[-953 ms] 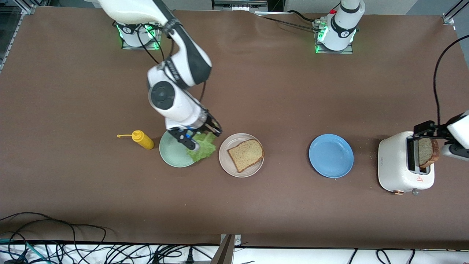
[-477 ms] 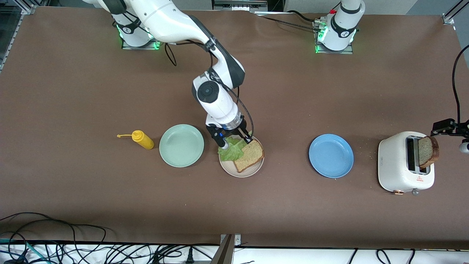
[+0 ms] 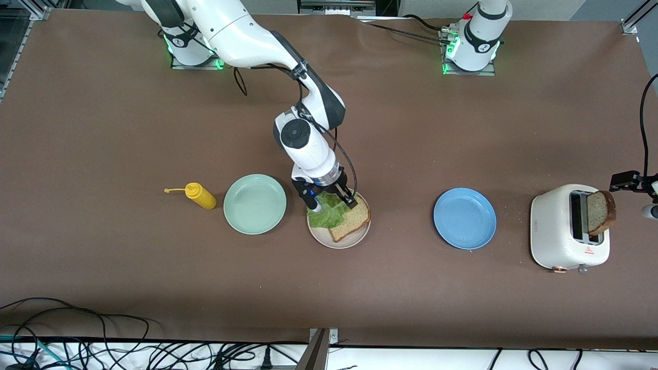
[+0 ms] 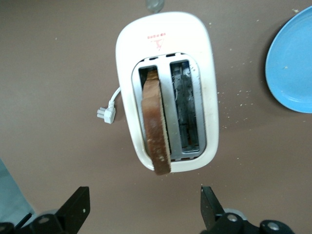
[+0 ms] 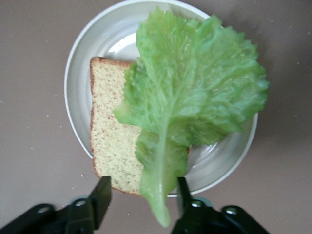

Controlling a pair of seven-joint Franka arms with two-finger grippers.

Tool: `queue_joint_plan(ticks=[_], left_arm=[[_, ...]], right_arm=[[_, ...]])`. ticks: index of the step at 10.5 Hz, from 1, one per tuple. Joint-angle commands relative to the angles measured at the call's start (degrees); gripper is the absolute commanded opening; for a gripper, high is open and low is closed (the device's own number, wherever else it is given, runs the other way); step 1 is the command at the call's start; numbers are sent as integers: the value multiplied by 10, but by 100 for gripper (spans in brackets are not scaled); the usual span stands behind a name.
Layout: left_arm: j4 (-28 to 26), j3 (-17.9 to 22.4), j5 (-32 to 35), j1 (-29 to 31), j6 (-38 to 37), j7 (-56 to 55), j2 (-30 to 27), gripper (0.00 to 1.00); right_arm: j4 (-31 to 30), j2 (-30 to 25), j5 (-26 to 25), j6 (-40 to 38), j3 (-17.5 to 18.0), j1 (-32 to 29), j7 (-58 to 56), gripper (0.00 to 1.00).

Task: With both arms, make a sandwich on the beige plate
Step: 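Carry the lettuce over the bread on the beige plate with the right gripper, then release the lettuce with the right gripper while the left gripper reaches the toaster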

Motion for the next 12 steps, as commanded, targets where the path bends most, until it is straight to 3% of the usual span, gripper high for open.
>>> queue_joint_plan(ticks=[1, 6, 10, 11, 12], left_arm=[[3, -6, 15, 6, 3, 11, 10, 100], [4, -12, -2, 3, 33, 10, 29, 100], [4, -11, -49, -1, 71, 5, 51, 100], [4, -10, -48, 2, 71, 7, 58, 97], [4, -9, -48, 6, 71, 10, 59, 86]], right_arm=[[12, -13, 3, -12, -7, 0, -2, 93], [12, -88, -36, -211, -63, 0, -34, 100], [11, -142, -35, -368, -136, 0, -214, 100], [11, -153, -33, -407, -158, 0, -264, 100], [10, -163, -33, -441, -181, 0, -318, 100]])
